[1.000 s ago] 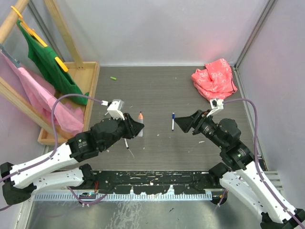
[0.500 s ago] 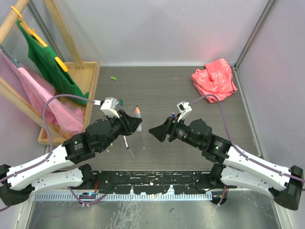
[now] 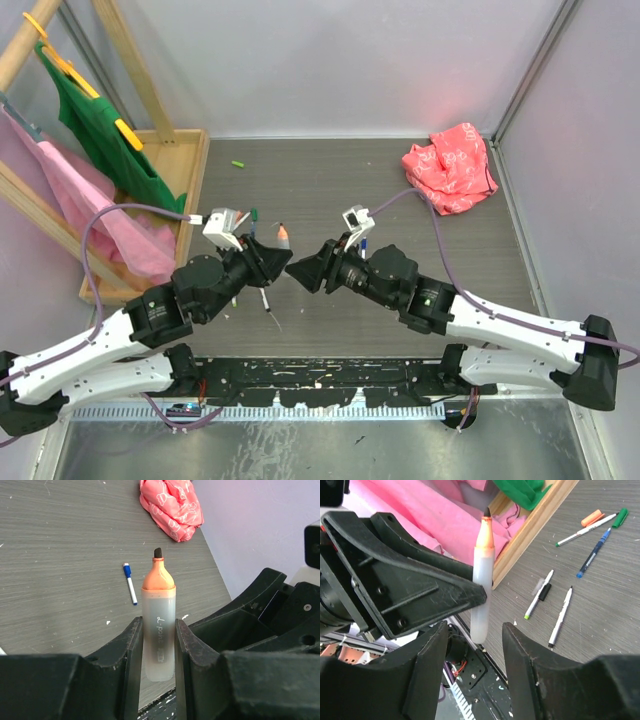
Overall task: Insert the pens into the pen caps
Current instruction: Pick up the pen from the center of the board.
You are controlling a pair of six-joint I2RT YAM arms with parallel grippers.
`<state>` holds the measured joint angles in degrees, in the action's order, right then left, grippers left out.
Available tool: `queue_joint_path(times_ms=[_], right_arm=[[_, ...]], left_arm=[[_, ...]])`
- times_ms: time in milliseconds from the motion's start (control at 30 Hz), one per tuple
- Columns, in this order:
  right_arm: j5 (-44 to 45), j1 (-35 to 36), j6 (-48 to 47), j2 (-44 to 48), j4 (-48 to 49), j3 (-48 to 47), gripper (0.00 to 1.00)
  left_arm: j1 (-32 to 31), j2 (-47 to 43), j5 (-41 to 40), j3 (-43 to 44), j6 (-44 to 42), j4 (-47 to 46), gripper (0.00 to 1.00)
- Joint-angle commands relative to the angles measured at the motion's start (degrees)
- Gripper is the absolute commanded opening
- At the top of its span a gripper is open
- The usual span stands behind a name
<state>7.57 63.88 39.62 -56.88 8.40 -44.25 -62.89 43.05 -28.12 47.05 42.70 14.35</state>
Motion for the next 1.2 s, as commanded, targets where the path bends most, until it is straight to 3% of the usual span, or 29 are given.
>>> queue_joint_path(times_ms=[0,700,800,933,1167], right_arm=[[1.5,0.4,-0.4,-2.1,3.9,-4.0,0.51],[2.7,0.5,-0.8,-6.8,3.3,-6.5,0.38],[3.2,0.5,-0.9,-6.9,3.4,-6.2,0.32],[3.9,0.5,-0.9,-6.7,3.1,-6.0,0.17],[8.7,0.5,0.3,-3.3,-0.4,-4.1,0.05]], left_arm=[[-0.2,-1.3,-1.2,-0.2,0.1,-4.2,0.0],[-0.2,-0.5,0.4,-0.5,1.5,-5.4,0.0],[-0.2,-0.3,1.5,-0.5,1.7,-5.8,0.02],[-0.2,-0.2,1.6,-0.7,1.4,-5.5,0.13],[-0.2,-1.4,-2.8,-1.0,-0.3,-2.5,0.49]])
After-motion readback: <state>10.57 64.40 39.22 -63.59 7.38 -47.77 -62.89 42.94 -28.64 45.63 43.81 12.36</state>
